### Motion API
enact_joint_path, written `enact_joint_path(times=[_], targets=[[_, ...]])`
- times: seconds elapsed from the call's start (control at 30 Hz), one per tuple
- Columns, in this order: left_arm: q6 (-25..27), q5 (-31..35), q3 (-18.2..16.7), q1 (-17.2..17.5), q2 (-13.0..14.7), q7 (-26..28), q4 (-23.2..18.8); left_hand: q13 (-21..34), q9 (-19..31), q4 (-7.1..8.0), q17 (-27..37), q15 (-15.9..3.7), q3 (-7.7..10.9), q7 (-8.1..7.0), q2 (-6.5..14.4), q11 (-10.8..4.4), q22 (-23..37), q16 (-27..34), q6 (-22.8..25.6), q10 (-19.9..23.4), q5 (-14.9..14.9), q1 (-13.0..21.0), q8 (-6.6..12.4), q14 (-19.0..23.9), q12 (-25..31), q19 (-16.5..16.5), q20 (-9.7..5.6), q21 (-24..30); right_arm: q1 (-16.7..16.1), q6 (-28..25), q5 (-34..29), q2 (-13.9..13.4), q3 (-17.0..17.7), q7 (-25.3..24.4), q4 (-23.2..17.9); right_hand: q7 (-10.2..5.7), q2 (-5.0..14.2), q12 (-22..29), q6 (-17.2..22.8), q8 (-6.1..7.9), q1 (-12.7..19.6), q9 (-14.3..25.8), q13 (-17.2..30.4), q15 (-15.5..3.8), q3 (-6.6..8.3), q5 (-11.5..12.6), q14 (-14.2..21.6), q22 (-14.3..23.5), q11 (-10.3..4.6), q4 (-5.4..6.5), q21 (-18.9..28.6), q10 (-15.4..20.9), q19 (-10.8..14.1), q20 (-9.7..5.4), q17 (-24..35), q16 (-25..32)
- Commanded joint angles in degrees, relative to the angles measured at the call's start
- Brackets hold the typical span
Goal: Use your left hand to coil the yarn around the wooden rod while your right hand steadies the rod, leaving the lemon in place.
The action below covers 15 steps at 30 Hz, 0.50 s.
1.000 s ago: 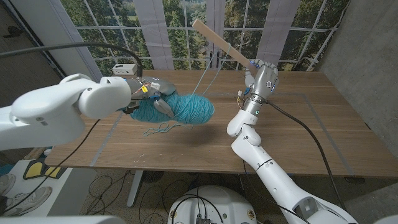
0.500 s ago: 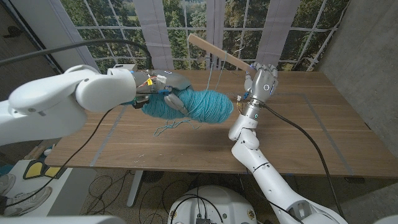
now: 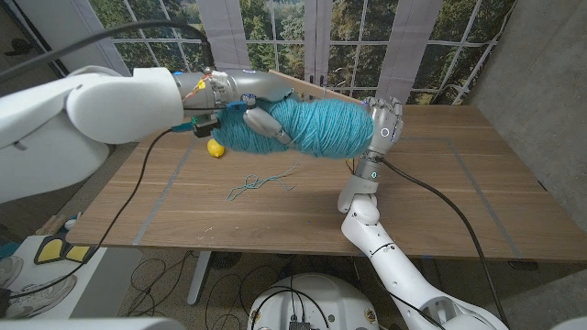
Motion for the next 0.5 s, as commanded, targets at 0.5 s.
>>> enact_joint_path(times=[0.5], targets=[[16.2, -8.4, 11.3, -26.0, 7.5, 1.8, 0.9, 35.9, 0.2, 14.34, 15.0, -11.26, 15.0, -5.41, 5.5, -4.87, 4.5, 10.0, 5.7, 2.6, 0.0, 1.6, -0.01, 15.1, 0.9, -0.1, -6.83, 1.3, -3.2, 10.8, -14.2, 2.2, 4.6, 0.0, 2.3, -1.16, 6.69, -0.1, 5.8, -0.11, 6.5, 0.6, 11.9, -6.68, -0.45, 0.4, 0.8, 0.1, -5.43, 0.5, 0.8, 8.0, -0.5, -6.1, 0.8, -1.1]])
